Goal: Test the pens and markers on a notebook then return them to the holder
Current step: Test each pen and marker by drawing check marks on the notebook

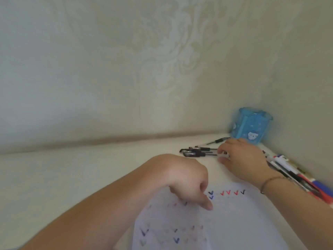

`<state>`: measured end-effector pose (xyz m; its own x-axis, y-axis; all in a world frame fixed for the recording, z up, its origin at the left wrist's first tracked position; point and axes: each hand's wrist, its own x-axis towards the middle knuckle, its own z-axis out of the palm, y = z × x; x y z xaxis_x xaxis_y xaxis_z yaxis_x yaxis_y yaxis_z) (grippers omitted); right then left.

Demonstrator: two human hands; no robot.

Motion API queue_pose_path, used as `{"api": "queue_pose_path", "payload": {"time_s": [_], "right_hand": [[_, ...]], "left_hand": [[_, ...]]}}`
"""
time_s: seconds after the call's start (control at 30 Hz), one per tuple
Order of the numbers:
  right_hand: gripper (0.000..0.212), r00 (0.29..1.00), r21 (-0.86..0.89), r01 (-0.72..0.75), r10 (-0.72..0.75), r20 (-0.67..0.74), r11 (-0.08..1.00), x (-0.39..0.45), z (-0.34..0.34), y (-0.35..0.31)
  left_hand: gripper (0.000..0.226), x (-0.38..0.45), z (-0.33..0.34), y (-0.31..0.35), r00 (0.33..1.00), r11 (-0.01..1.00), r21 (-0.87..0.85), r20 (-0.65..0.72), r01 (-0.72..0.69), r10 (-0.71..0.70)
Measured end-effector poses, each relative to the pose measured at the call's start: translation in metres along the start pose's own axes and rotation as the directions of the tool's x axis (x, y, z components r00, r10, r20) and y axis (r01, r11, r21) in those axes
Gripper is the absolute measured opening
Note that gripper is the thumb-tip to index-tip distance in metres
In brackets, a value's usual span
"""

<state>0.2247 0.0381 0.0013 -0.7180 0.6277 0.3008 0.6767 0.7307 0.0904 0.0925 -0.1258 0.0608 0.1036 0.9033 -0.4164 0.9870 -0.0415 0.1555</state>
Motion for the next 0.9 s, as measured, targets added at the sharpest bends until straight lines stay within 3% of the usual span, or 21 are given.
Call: {"api": "queue_pose_path", "payload": {"time_s": [0.13,0.23,0.3,0.37,0.4,0.43,0.47,0.5,0.53,0.57,0.67,0.9], "right_hand": [[0.019,0.999,0.004,-0.048,0.048,0.012,0.999,0.002,0.012,0.001],[0.014,1.000,-0.071,0.002,-0.003,-0.011,0.997,-0.006,0.008,0.004],[0.006,0.984,-0.052,0.017,-0.026,-0.175,0.998,-0.022,-0.005,0.006],[0.005,0.958,0.155,-0.020,0.063,-0.279,0.988,-0.045,-0.023,0.008],[0.007,0.950,0.340,-0.025,0.128,-0.283,0.940,-0.055,-0.030,0.006],[0.008,0.943,0.573,-0.033,0.215,-0.253,0.819,-0.063,-0.035,0.005],[0.010,0.937,0.807,-0.026,0.295,-0.186,0.590,-0.070,-0.040,0.003],[0.016,0.942,0.964,-0.006,0.326,-0.085,0.268,-0.074,-0.045,-0.001],[0.030,0.951,1.000,-0.015,0.309,0.009,0.018,-0.077,-0.045,-0.001],[0.043,0.962,0.993,-0.041,0.264,0.070,-0.115,-0.079,-0.042,-0.003],[0.052,0.981,0.996,-0.068,0.180,0.079,-0.064,-0.081,-0.035,-0.008],[0.043,0.981,0.998,-0.026,0.192,0.037,-0.062,-0.086,-0.033,-0.007]], "left_hand": [[0.035,0.025,0.016,0.008,0.943,0.965,0.057,-0.233,0.256,-0.237],[0.035,0.041,0.030,0.003,0.780,0.953,0.044,-0.587,0.300,-0.219],[0.044,0.052,0.036,-0.011,0.644,0.970,0.073,-0.759,0.233,-0.098],[0.043,0.059,0.041,-0.021,0.528,0.988,0.123,-0.848,0.091,0.056],[0.041,0.059,0.042,-0.021,0.491,0.994,0.106,-0.867,0.013,0.086],[0.042,0.059,0.044,-0.019,0.466,0.995,0.075,-0.879,-0.063,0.096],[0.042,0.058,0.045,-0.015,0.466,0.991,0.033,-0.880,-0.132,0.091],[0.043,0.056,0.047,-0.010,0.488,0.981,-0.010,-0.868,-0.193,0.087],[0.043,0.055,0.049,-0.006,0.518,0.969,-0.040,-0.850,-0.245,0.096],[0.042,0.053,0.050,-0.004,0.538,0.958,-0.050,-0.835,-0.284,0.116],[0.036,0.051,0.047,-0.006,0.594,0.939,-0.040,-0.783,-0.342,0.183],[0.025,0.048,0.043,-0.010,0.654,0.853,-0.188,-0.726,-0.487,0.213]]}}
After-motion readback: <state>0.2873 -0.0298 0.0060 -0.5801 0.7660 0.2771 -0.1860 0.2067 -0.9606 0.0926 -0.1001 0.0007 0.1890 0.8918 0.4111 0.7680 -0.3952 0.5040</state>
